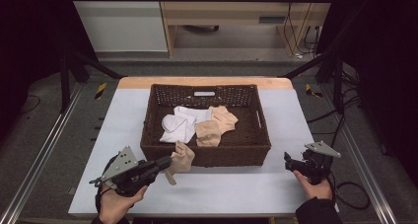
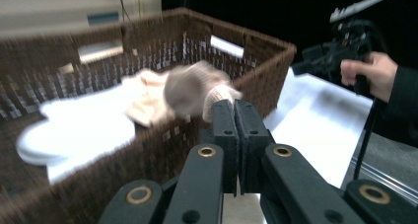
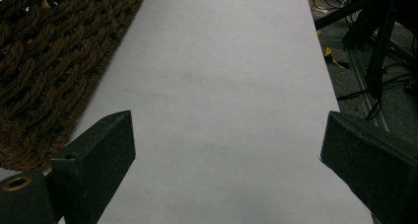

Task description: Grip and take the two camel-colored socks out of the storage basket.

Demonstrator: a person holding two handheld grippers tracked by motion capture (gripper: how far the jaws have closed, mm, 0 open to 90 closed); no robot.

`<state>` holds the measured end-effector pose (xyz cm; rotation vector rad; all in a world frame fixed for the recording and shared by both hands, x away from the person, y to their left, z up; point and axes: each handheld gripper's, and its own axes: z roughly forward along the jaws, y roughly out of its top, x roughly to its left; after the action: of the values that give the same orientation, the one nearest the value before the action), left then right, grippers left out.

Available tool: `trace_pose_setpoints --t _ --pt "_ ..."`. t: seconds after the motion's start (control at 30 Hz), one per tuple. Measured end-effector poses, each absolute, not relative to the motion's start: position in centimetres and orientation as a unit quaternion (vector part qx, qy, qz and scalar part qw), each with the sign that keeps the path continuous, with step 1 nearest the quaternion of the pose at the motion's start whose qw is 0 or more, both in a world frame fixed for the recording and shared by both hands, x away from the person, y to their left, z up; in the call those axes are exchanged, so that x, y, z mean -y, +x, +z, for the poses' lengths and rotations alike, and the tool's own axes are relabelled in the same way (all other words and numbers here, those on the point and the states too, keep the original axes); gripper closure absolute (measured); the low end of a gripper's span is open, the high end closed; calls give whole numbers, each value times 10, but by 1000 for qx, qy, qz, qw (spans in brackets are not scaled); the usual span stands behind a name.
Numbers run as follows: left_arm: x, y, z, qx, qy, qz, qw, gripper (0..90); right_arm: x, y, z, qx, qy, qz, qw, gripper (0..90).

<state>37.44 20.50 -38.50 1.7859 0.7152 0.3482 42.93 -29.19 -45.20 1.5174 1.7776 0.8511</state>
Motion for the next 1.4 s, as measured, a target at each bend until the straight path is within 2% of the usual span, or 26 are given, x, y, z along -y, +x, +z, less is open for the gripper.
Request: trace_pose_setpoints --t 0.57,0.77,0.8,0.97,1.07,1.4 --pt "-187 383 -446 -324 814 87 474 877 289 429 -453 -682 576 321 316 70" --pt "-183 388 -460 -334 824 88 449 861 288 429 -454 -684 574 320 317 74" --pt "-183 388 -462 -334 824 91 449 848 288 429 -454 -685 573 320 317 74" --pt "-183 388 -462 -335 821 105 451 664 288 429 -454 -685 572 323 315 73" --pt "-185 386 -456 -337 813 121 459 600 288 428 -454 -686 569 324 317 73" --pt "-190 383 -428 -340 781 156 501 521 290 428 -453 -682 572 327 319 72"
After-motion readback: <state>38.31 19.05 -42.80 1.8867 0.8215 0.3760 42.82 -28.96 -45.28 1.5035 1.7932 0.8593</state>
